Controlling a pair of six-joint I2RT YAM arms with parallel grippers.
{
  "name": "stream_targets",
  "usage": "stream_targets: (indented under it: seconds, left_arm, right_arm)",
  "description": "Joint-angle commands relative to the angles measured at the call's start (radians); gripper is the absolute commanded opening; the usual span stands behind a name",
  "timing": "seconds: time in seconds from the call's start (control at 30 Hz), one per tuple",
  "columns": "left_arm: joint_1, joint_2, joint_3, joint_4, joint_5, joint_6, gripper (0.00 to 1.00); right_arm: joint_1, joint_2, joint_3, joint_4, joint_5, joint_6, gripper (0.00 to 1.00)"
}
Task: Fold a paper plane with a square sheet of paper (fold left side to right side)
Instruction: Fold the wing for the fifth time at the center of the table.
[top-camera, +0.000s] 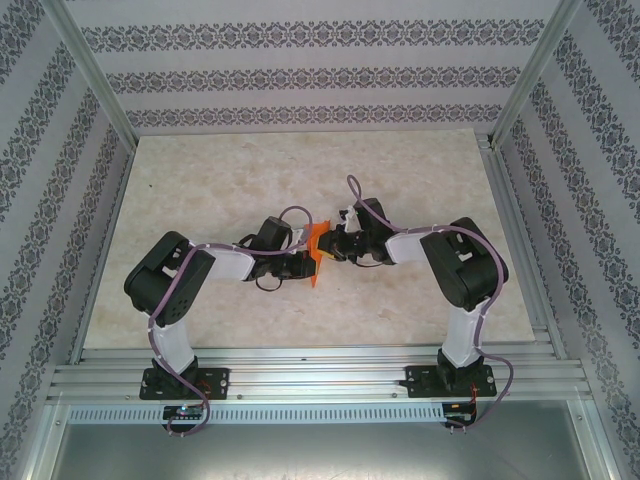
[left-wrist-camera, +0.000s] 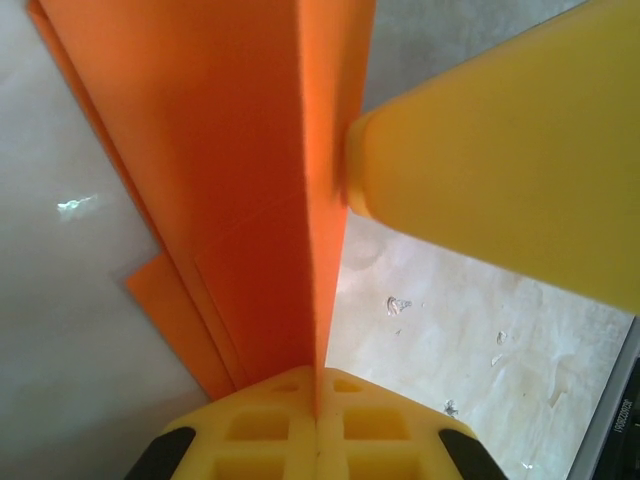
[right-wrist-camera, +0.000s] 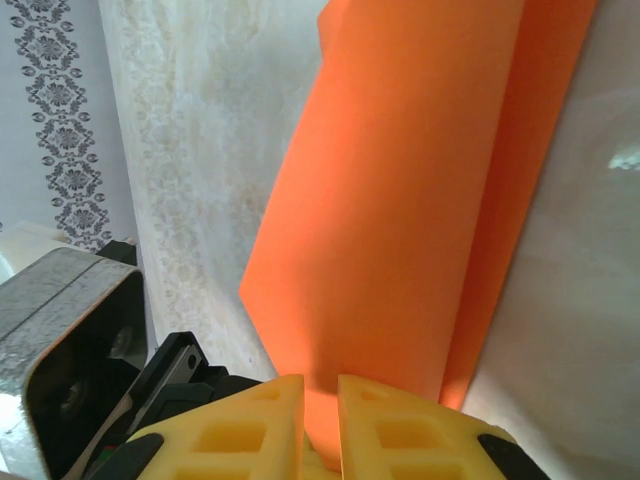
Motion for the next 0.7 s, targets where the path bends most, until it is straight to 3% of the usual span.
stream_targets:
  seconds: [0.0,0.67]
  left_arm:
    - [0.006,0.035,-0.013,0.027,-0.01,-0.01,0.05]
    - [0.006,0.035,-0.028,0.037,0.0,-0.024,0.12]
  right_arm:
    - [0.01,0.024,0.024,0.031,0.012,0.005,0.17]
    - [0.012,0.094,0.029,0.031,0.042,0.004,0.15]
